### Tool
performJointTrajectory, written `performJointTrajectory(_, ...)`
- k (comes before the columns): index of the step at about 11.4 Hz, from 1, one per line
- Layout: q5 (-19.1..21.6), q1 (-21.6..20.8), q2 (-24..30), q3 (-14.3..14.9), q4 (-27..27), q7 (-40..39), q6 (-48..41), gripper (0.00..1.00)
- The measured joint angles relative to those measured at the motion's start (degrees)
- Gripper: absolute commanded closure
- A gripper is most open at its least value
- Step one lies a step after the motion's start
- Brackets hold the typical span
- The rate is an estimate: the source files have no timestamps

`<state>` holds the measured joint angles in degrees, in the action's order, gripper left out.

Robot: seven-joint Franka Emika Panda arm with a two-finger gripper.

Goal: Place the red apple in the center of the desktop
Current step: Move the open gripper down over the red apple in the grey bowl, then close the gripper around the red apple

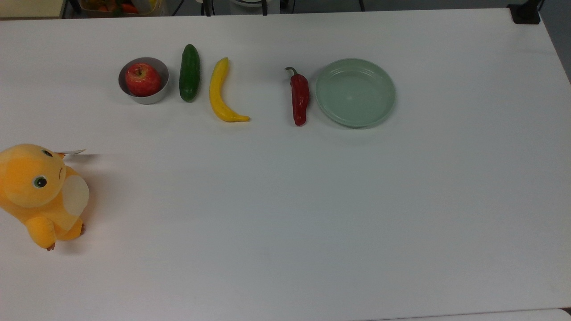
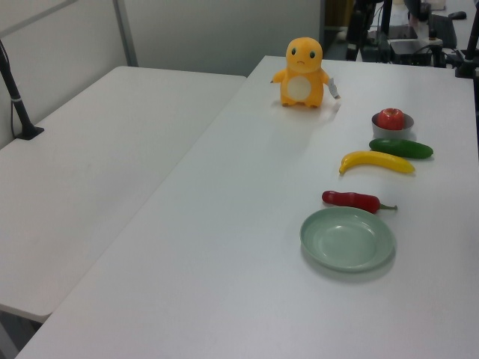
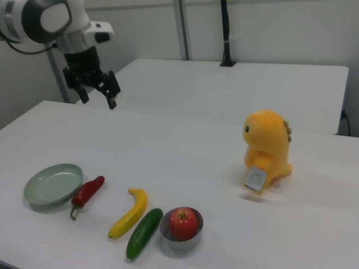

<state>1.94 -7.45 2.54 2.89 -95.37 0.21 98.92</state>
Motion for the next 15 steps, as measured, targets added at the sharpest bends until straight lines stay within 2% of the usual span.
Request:
performJointTrajectory(3,-0.69,3.89,-0.31,0.54,-2.97,-12.52,-1.28,0.00)
performJointTrajectory(5,-1.27,6.12,-0.56,2.80,-4.65,-19.12,-1.38,0.00)
performJointTrajectory(10,-4.00,8.95,-2.62,7.28,-10.37,-24.97,-0.91,0.00)
performJointTrajectory(15,-4.18,10.24,-3.85,8.32,-20.89,-31.42,14.63,0.00)
